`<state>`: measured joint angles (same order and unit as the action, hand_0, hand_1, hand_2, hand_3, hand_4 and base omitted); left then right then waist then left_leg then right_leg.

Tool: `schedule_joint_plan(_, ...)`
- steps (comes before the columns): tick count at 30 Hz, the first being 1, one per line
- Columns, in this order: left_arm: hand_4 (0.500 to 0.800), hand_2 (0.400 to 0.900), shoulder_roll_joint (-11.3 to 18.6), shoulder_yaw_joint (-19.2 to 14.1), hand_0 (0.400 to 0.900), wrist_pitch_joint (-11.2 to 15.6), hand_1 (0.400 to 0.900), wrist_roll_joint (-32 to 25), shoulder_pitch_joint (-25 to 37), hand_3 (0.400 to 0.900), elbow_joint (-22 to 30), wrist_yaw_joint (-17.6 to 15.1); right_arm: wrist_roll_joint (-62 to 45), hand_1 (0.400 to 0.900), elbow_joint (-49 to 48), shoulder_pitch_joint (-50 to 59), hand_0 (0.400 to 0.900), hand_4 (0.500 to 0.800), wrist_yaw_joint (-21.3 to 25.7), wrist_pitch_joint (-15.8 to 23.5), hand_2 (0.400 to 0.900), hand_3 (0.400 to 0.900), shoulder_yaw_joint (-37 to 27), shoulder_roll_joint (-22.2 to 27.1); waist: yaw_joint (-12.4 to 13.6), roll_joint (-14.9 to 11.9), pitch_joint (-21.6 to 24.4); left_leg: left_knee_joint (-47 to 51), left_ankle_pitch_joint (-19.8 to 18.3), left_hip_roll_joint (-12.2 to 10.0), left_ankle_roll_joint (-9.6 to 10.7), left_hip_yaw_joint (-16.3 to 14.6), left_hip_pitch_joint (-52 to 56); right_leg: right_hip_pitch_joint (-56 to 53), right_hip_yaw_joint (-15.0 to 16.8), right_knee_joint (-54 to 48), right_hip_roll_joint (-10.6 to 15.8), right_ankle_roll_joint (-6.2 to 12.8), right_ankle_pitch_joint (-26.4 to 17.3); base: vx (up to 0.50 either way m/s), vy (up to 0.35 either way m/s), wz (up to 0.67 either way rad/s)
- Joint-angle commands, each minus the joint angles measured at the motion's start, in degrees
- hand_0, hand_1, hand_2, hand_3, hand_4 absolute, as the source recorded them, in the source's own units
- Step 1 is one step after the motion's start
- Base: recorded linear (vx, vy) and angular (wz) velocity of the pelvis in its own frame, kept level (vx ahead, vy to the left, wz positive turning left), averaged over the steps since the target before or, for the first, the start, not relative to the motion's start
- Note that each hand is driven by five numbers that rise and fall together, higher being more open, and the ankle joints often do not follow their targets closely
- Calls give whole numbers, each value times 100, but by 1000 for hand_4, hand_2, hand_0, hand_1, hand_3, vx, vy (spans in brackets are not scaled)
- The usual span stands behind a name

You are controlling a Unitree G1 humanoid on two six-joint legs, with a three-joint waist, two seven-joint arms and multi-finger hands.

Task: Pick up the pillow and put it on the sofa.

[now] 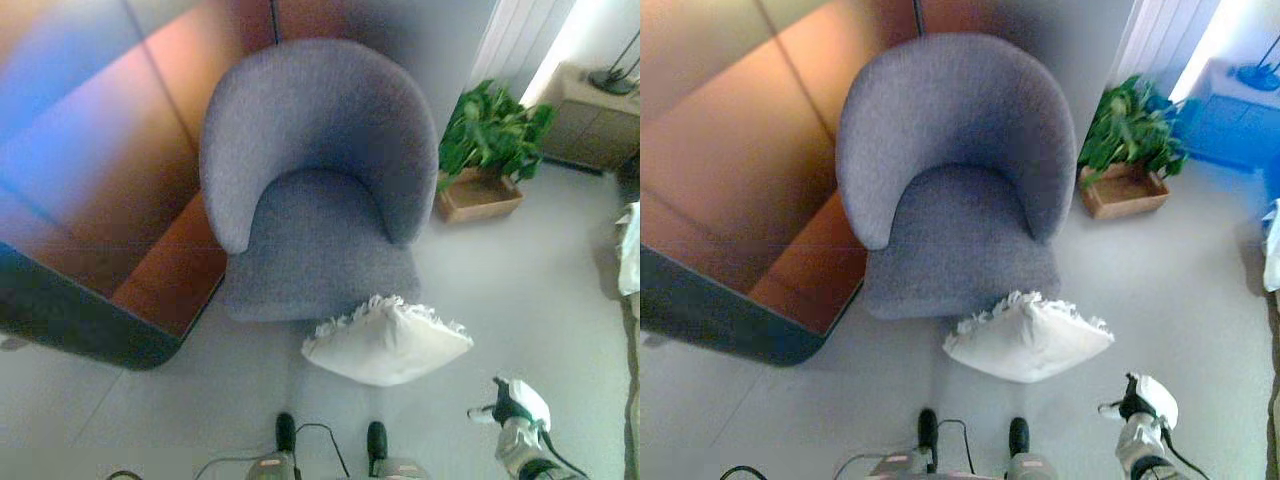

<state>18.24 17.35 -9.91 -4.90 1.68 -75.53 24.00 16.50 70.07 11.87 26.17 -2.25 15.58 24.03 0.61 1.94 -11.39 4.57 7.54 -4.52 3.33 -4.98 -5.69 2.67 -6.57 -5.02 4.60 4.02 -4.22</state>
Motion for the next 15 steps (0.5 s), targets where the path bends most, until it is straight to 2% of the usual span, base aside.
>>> schedule_joint_plan(1,800,900,186,90,900,-29,900,-410,515,900,-27,-99,-137,900,-141,734,900,800,365,37,900,900,290,441,111,-146,-478,43,-550,297,-226,122,40,298,-91,148,-16,155,-40,-81,-33,9)
schedule_joint_plan(6,800,900,208,98,900,-204,900,-593,849,900,-23,-165,-413,900,-163,1437,900,800,264,27,900,900,359,701,155,-16,-887,43,-412,322,-195,180,-376,714,-155,229,-31,103,-66,-92,-18,2)
schedule_joint_plan(12,800,900,188,158,900,-245,900,-880,1154,900,-49,-248,-595,900,-193,2064,900,800,85,154,900,900,457,986,217,82,-1218,43,-284,371,-159,314,-796,1209,-204,546,-52,50,45,-73,-11,7)
schedule_joint_plan(15,800,900,136,205,900,-385,900,-1061,1323,900,-25,-234,-782,900,-170,2360,900,800,24,225,900,900,510,1110,249,137,-1359,16,-216,388,-160,351,-999,1482,-250,750,-35,33,98,-57,0,11)
